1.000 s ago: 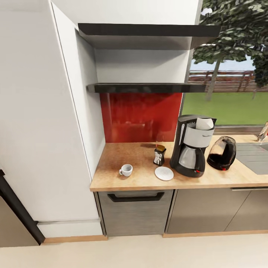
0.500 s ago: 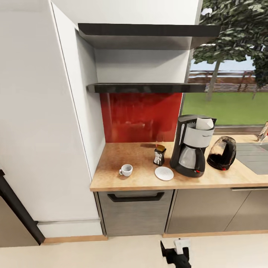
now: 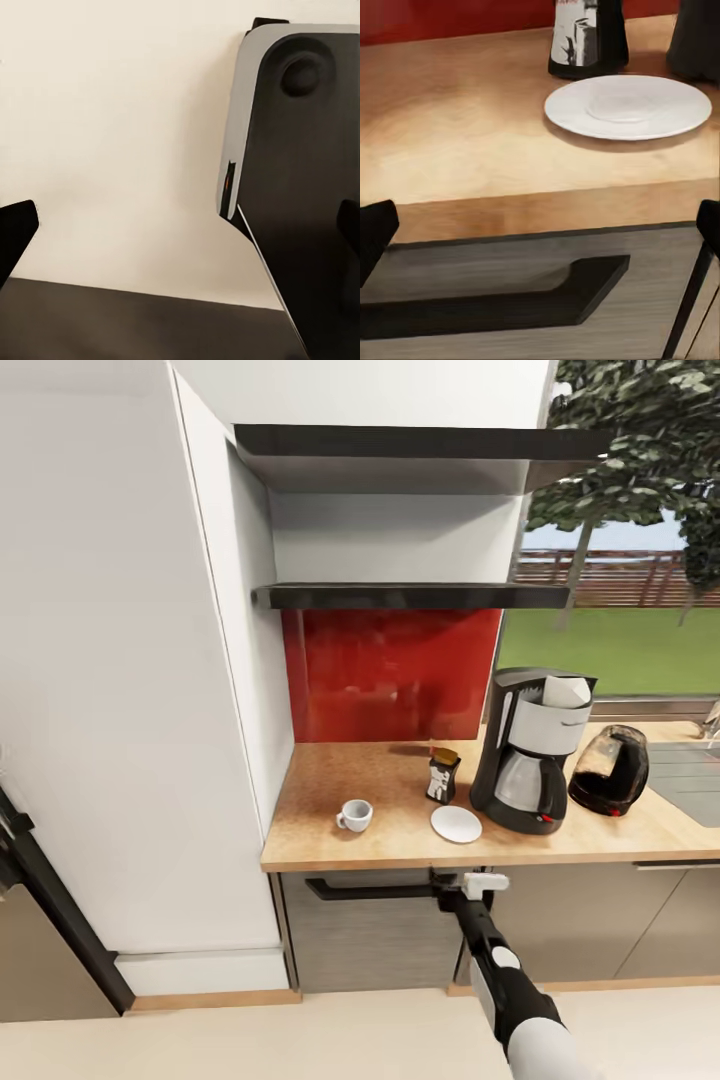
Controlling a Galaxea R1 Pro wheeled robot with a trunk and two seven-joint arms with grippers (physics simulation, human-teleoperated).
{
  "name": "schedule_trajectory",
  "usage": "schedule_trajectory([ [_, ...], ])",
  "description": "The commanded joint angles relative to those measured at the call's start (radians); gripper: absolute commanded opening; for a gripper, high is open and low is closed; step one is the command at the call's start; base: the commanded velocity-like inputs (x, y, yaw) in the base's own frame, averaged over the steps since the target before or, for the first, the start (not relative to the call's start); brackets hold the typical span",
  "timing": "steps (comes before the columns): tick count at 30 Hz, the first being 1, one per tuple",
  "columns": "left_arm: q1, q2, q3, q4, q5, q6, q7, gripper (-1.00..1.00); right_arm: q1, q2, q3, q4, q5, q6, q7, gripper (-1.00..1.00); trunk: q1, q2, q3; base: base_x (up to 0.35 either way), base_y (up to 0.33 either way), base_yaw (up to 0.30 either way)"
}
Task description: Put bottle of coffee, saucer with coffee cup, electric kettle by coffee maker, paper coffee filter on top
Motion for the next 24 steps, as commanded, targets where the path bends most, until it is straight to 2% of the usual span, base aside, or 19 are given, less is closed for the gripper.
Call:
schedule_trajectory([
  [1, -0.001, 0.000, 0.008, -0.001, -0.007, 0.001, -0.005, 1.00, -0.014, 0.001, -0.008, 0.000, 0.004, -0.003, 0.008, 1.00, 0.001, -0.002, -0.002, -0.002, 0.058, 0.000],
  [8, 0.001, 0.003, 0.007, -0.001, -0.007, 0.001, -0.005, 1.00, -0.115, 0.001, -0.006, -0.001, 0.001, 0.000, 0.008, 1.00, 0.001, -0.002, -0.002, 0.000, 0.012, 0.000],
  [12, 0.001, 0.003, 0.007, -0.001, -0.007, 0.001, -0.005, 1.00, -0.165, 0.001, -0.005, -0.002, 0.001, 0.037, 0.006, 1.00, 0.001, -0.002, -0.002, 0.000, 0.000, 0.000],
  [18, 0.001, 0.004, 0.007, -0.001, -0.007, 0.001, -0.005, 1.00, -0.265, 0.001, 0.007, -0.038, 0.002, 0.318, 0.006, 1.00, 0.001, -0.002, -0.002, 0.000, 0.000, 0.000],
  [20, 0.001, 0.004, 0.007, -0.001, -0.007, 0.001, -0.005, 1.00, -0.277, 0.001, 0.059, -0.095, 0.002, 0.388, 0.006, 1.00, 0.001, -0.002, -0.002, 0.000, 0.000, 0.000],
  [24, 0.001, 0.004, 0.007, 0.000, -0.007, 0.002, -0.005, 1.00, -0.283, 0.001, 0.232, -0.223, 0.001, 0.539, 0.006, 1.00, 0.001, -0.002, -0.002, 0.000, 0.000, 0.000],
])
